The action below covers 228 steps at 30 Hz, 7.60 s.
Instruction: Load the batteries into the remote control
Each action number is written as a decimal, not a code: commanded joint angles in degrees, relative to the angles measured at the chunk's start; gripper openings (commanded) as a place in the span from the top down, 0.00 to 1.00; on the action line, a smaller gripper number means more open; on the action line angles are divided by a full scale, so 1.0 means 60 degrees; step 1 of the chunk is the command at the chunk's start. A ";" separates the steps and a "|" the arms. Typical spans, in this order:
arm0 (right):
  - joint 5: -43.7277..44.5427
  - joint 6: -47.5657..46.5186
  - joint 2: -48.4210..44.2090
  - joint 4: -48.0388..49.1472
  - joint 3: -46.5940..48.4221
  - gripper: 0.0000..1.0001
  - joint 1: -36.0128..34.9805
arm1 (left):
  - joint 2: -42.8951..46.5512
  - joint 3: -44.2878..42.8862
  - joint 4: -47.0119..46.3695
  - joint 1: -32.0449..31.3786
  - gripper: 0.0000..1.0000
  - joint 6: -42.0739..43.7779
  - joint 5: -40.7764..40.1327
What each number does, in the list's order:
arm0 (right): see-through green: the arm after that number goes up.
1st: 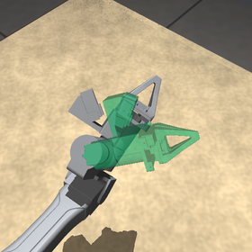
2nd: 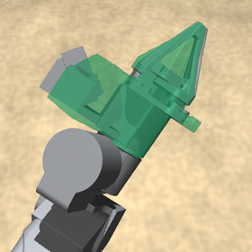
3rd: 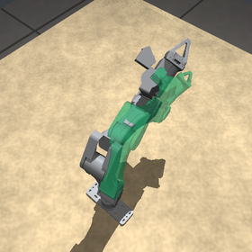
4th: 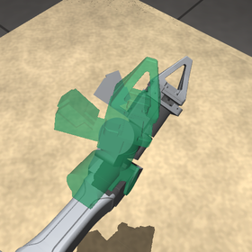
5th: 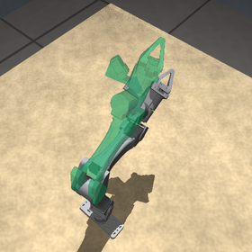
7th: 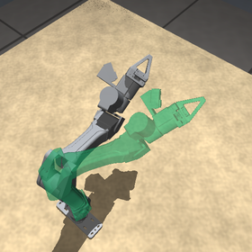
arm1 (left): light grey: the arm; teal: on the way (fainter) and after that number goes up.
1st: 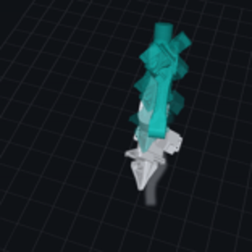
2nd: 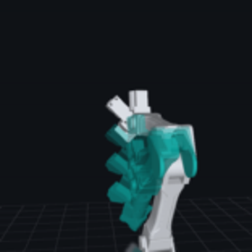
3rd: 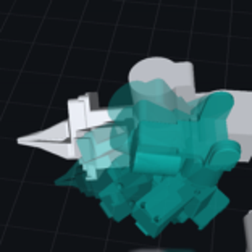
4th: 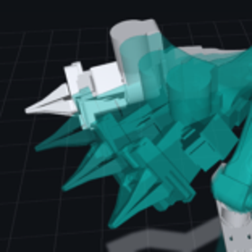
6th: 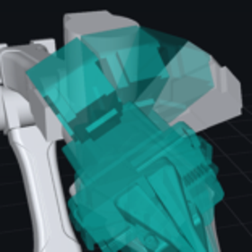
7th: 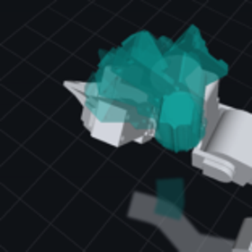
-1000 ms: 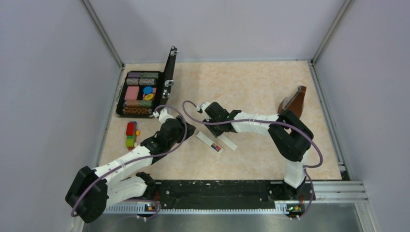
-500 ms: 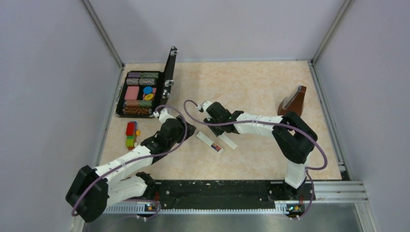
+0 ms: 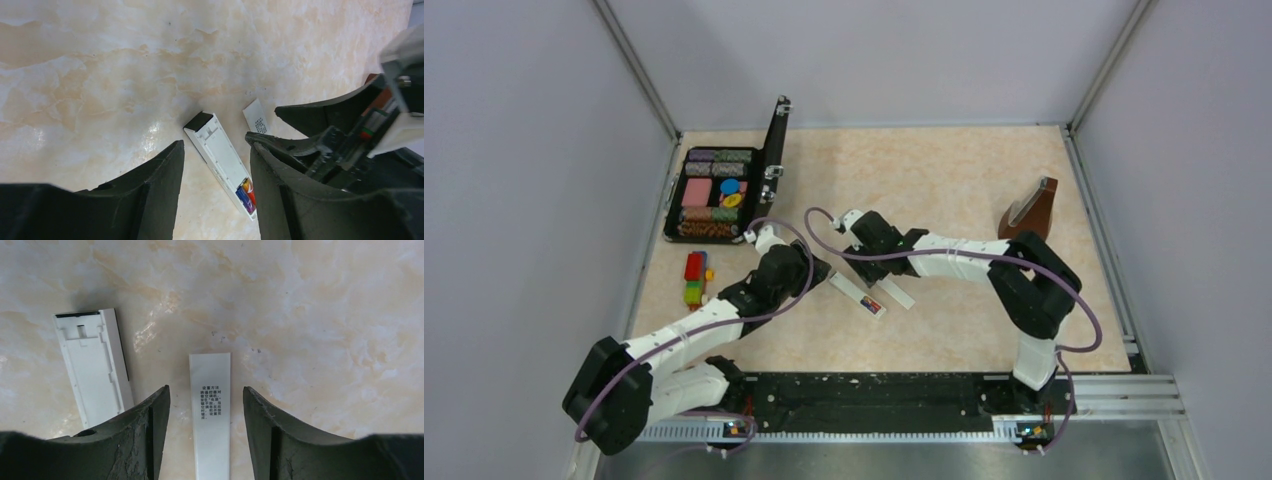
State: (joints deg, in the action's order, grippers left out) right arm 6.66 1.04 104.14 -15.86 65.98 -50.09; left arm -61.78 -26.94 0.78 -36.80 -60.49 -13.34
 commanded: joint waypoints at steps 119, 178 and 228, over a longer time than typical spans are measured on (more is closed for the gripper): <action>-0.2853 1.0279 -0.4714 0.2518 -0.6216 0.49 0.2774 | -0.6753 -0.4129 -0.1321 0.0288 0.49 0.2373 0.3882; -0.3674 0.9294 -0.4830 0.2409 -0.5083 0.55 0.2297 | -0.4156 -0.3103 -0.0817 -0.0213 0.60 0.2402 0.3883; -0.3030 1.0484 -0.4609 0.2242 -0.4917 0.55 0.0682 | -0.2898 -0.2328 0.0897 -0.0994 0.56 0.2160 0.1704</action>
State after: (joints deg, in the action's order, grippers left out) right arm -12.95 62.74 77.84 -8.95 33.80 -45.36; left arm -78.65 -38.26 5.65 -41.74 -48.01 -4.40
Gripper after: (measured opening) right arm 0.448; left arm 0.437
